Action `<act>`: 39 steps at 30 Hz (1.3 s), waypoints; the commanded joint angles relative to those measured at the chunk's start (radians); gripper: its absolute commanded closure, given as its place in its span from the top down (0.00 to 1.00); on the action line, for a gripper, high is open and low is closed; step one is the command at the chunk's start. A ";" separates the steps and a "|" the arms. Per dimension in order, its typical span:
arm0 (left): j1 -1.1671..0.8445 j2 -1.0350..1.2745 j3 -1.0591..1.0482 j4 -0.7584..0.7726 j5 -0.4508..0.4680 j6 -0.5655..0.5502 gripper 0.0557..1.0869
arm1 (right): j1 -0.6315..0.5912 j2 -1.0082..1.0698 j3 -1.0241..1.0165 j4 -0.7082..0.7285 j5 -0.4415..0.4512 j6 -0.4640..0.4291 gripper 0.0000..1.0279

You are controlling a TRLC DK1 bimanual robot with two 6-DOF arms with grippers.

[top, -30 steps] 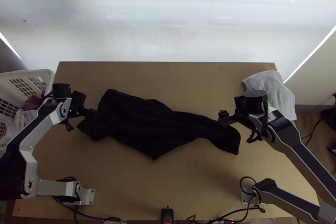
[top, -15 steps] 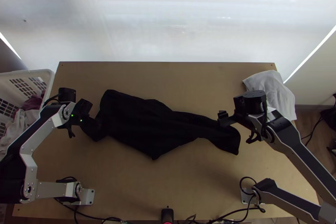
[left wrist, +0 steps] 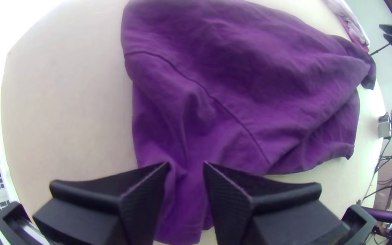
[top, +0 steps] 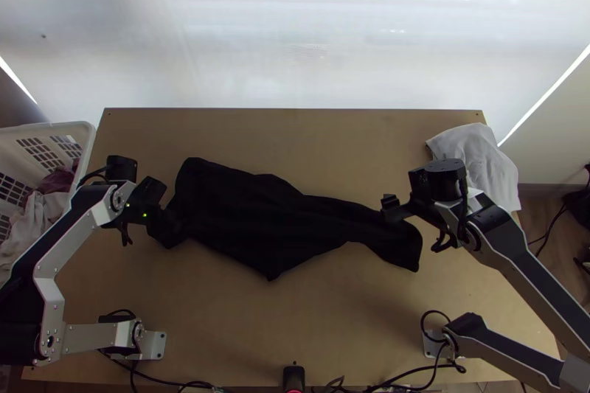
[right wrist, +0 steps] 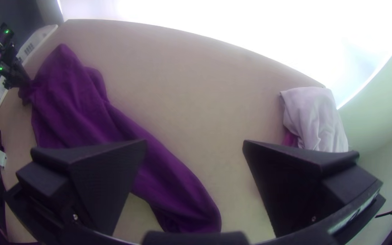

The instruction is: Fold the t-shirt

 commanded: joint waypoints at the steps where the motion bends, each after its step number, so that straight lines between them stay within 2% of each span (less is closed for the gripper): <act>1: -0.002 -0.034 -0.043 0.052 0.009 -0.011 0.10 | 0.001 0.001 -0.002 0.002 0.000 -0.002 0.95; 4: 0.000 -0.041 -0.049 0.052 0.009 -0.015 0.04 | 0.001 -0.002 -0.008 0.002 0.001 -0.005 0.95; 9: -0.043 -0.074 -0.030 -0.010 0.011 -0.034 0.04 | 0.001 -0.004 -0.003 0.002 0.001 -0.005 0.95; 14: -0.229 -0.137 0.119 -0.188 0.071 -0.158 0.03 | -0.002 -0.002 0.001 0.002 0.001 -0.008 0.95; 19: -0.514 -0.135 0.270 -0.204 0.075 -0.288 0.03 | -0.007 0.005 0.010 0.005 0.003 -0.008 0.95; 25: -0.795 0.029 0.513 -0.219 0.085 -0.328 0.03 | -0.048 0.004 0.023 -0.009 0.006 -0.016 0.95; 29: -0.961 0.179 0.691 -0.221 0.085 -0.282 0.03 | -0.103 0.004 0.026 -0.027 0.006 -0.034 0.95; 39: -1.148 0.604 1.297 -0.241 0.101 -0.216 0.03 | -0.326 -0.036 0.021 -0.096 0.006 -0.068 0.95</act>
